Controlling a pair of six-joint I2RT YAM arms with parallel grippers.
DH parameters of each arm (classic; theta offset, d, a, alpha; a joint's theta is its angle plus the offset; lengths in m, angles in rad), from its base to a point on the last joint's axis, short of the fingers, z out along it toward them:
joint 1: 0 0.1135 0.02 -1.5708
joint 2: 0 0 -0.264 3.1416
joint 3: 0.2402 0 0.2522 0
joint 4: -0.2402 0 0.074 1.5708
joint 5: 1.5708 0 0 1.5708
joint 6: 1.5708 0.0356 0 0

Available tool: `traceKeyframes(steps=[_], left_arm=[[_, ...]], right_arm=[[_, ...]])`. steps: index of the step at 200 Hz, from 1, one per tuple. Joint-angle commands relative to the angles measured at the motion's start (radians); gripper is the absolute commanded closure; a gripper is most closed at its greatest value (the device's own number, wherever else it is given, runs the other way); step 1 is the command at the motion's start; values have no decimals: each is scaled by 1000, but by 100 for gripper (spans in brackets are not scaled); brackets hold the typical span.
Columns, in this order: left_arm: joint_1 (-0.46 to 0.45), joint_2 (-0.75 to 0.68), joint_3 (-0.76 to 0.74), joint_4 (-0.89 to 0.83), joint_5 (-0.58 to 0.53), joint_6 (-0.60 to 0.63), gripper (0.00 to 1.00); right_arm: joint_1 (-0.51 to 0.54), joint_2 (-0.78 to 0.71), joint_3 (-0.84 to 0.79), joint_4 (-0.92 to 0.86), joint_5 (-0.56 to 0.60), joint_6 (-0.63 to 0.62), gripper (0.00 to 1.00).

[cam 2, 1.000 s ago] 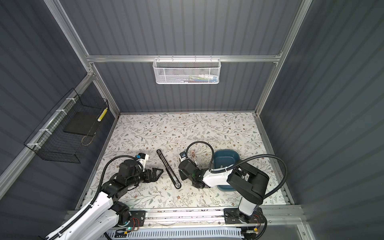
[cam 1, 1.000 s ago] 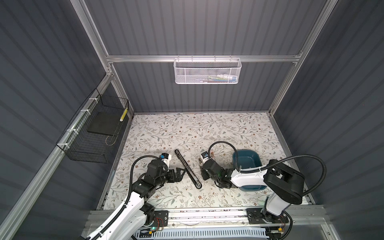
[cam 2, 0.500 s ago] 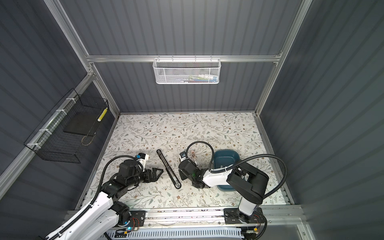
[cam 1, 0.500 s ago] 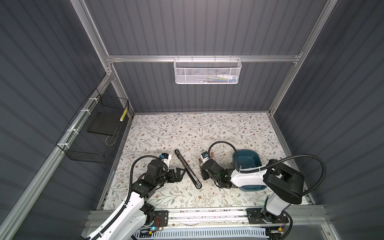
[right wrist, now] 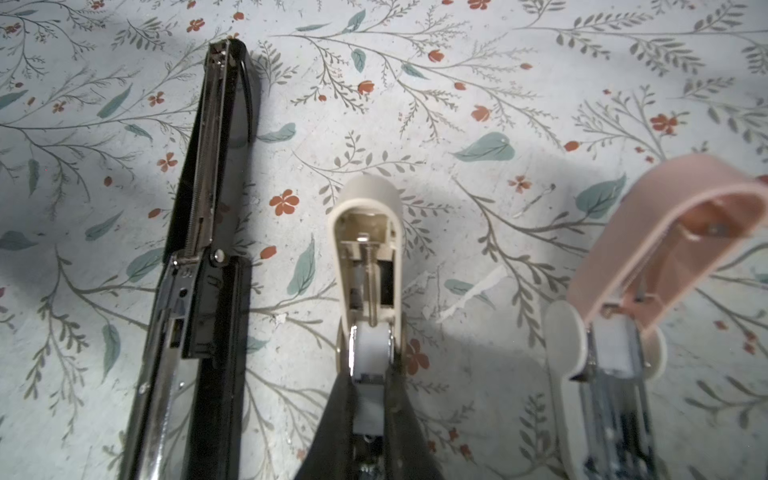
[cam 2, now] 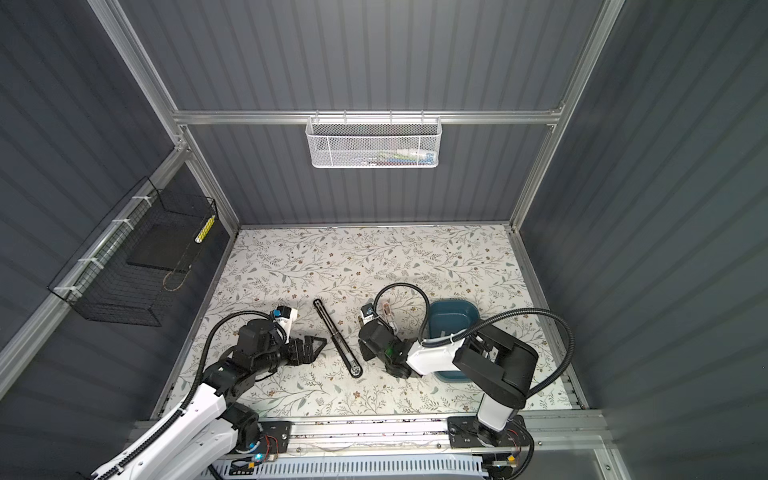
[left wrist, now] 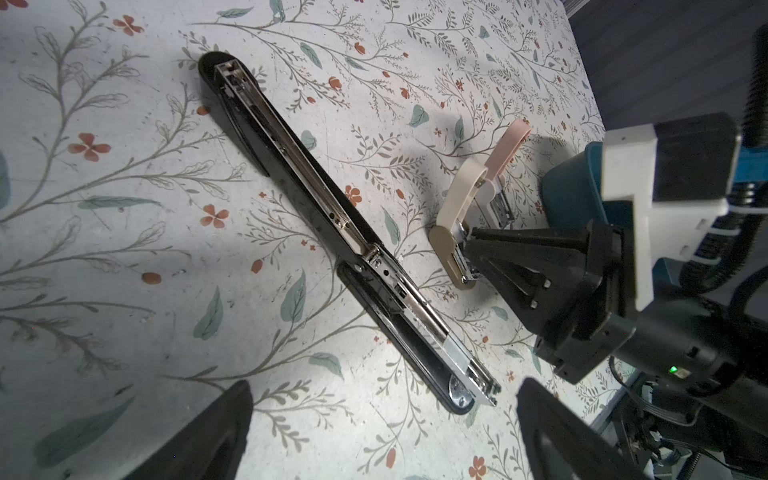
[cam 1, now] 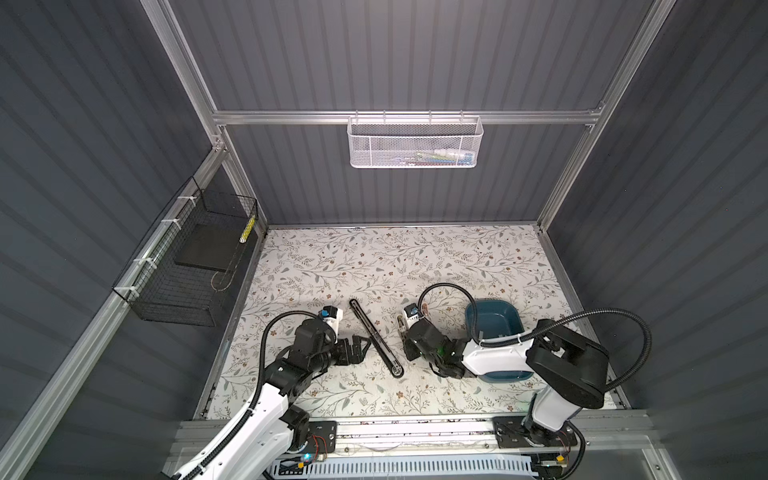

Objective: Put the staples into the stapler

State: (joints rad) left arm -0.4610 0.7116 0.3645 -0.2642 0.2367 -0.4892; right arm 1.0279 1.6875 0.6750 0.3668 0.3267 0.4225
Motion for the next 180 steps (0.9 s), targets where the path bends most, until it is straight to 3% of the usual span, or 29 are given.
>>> traceKeyframes(steps=[1, 61, 150, 180], left_arm=[[4, 2, -3, 2, 4, 20, 1], [4, 5, -3, 2, 3, 20, 1], [4, 3, -2, 2, 5, 21, 1], [5, 0, -3, 0, 4, 20, 1]], right_arm=[[-7, -17, -21, -23, 23, 4, 91], [-7, -10, -24, -28, 1, 12, 91], [34, -55, -30, -185, -38, 75, 90], [41, -54, -25, -210, -41, 77, 83]])
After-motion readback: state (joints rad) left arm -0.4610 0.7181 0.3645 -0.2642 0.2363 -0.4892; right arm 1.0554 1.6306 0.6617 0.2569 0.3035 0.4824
